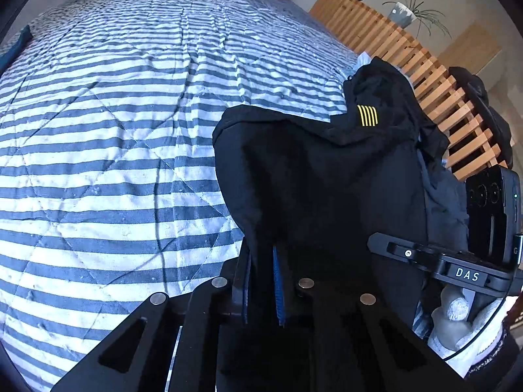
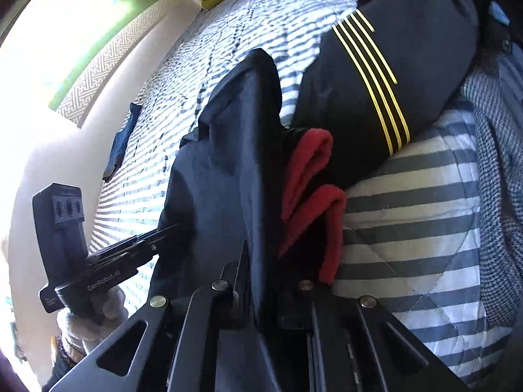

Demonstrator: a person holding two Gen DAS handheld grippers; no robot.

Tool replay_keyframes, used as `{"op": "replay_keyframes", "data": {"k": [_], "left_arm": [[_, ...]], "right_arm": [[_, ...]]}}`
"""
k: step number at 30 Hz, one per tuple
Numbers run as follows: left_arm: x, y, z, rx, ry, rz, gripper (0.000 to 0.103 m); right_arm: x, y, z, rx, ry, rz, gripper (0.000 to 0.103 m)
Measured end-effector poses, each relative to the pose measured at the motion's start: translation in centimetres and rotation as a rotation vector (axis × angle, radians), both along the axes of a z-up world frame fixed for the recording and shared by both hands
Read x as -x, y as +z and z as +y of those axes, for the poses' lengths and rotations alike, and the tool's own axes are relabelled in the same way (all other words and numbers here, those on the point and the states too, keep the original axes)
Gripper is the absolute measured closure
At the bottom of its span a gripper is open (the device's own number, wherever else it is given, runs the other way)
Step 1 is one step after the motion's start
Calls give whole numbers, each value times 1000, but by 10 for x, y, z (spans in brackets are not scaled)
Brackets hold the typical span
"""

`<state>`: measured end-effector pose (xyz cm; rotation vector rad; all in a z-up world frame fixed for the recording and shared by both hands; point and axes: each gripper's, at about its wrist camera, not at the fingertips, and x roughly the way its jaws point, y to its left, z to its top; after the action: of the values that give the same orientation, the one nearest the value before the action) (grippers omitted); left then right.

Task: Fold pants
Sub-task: 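Carry the folded black bundle with both grippers beside the wall and release it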

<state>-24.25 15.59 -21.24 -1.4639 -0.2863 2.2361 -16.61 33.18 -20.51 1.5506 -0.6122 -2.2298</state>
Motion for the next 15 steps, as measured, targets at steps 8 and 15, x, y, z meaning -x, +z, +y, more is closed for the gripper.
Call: {"op": "replay_keyframes", "data": {"k": [8, 15], "left_arm": [[-13, 72, -65, -36, 68, 112, 92], [-2, 131, -152, -1, 184, 225, 92]], "right_arm": [[-2, 47, -37, 28, 35, 88, 94], [23, 99, -103, 80, 121, 179, 94]]}}
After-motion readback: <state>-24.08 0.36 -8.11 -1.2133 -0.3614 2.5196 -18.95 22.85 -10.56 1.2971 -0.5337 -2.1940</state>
